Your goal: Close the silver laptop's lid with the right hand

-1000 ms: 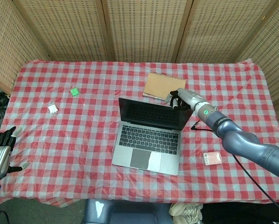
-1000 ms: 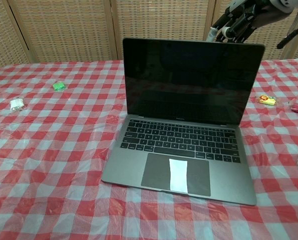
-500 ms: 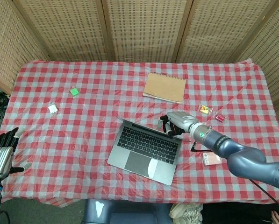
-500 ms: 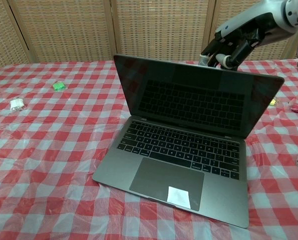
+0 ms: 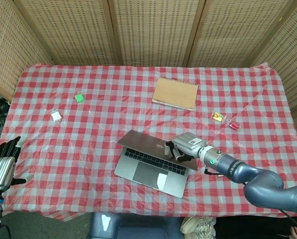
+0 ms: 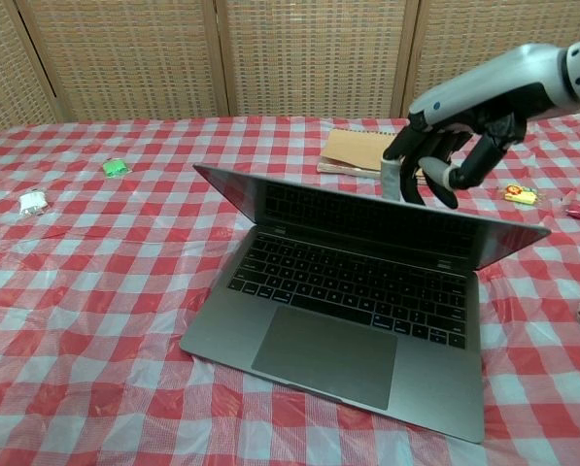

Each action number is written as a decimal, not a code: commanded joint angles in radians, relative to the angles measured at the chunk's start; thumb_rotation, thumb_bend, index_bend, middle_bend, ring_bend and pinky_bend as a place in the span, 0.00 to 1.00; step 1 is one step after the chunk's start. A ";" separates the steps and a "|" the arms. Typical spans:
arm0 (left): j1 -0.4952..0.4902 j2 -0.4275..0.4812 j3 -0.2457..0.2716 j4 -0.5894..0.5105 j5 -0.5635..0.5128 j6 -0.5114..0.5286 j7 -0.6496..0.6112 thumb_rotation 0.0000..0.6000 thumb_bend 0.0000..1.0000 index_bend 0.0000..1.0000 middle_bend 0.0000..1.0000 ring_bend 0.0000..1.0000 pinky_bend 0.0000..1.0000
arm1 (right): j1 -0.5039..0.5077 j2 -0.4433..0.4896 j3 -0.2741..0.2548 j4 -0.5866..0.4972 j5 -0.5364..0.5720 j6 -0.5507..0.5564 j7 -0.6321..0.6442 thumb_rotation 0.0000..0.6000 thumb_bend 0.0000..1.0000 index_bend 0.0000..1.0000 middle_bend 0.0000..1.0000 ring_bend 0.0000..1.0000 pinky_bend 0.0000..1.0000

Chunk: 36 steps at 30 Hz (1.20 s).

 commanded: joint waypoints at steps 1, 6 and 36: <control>-0.001 -0.001 0.001 0.001 -0.001 -0.001 0.000 1.00 0.00 0.00 0.00 0.00 0.00 | -0.066 -0.059 -0.063 -0.020 -0.187 0.115 -0.066 1.00 1.00 0.42 0.55 0.52 0.40; -0.002 -0.005 0.003 0.003 0.000 -0.002 0.005 1.00 0.00 0.00 0.00 0.00 0.00 | -0.104 -0.127 -0.146 0.037 -0.423 0.228 -0.082 1.00 1.00 0.42 0.55 0.51 0.41; -0.009 -0.021 0.009 0.009 -0.011 -0.011 0.022 1.00 0.00 0.00 0.00 0.00 0.00 | -0.045 -0.303 -0.462 0.536 -1.021 0.760 -0.010 1.00 1.00 0.42 0.55 0.50 0.42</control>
